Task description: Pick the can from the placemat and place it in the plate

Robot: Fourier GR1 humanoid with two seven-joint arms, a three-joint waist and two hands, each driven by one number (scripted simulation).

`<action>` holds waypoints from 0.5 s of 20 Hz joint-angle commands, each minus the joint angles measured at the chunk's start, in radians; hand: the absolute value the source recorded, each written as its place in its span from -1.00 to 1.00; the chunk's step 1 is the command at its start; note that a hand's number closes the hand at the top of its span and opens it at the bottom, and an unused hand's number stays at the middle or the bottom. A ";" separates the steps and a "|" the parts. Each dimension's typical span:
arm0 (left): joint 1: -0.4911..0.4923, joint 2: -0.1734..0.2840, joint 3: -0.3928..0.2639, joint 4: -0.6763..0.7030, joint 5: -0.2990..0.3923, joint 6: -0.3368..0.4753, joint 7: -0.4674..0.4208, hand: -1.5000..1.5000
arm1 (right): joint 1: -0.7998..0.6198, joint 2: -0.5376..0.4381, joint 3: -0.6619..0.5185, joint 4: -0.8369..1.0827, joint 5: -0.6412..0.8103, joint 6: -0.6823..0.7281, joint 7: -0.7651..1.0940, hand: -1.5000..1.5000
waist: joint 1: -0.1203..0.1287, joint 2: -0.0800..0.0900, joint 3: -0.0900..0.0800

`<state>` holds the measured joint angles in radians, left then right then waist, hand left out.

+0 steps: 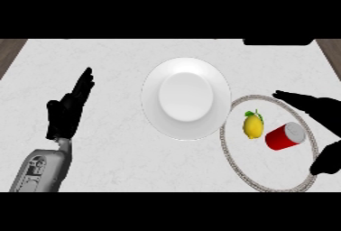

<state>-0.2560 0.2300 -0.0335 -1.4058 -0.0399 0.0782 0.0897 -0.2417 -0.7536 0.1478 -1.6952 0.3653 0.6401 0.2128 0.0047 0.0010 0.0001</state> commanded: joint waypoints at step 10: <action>-0.005 -0.008 0.056 0.048 -0.022 -0.048 -0.056 0.00 | -0.008 0.102 0.008 0.256 0.270 -0.034 -0.203 -1.00 | -0.002 0.000 0.000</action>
<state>-0.2508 0.2052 -0.0105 -1.3824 -0.0706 0.0635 0.0581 -0.2226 -0.6570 0.1820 -1.5261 0.5844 0.5947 0.0712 0.0022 0.0009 0.0003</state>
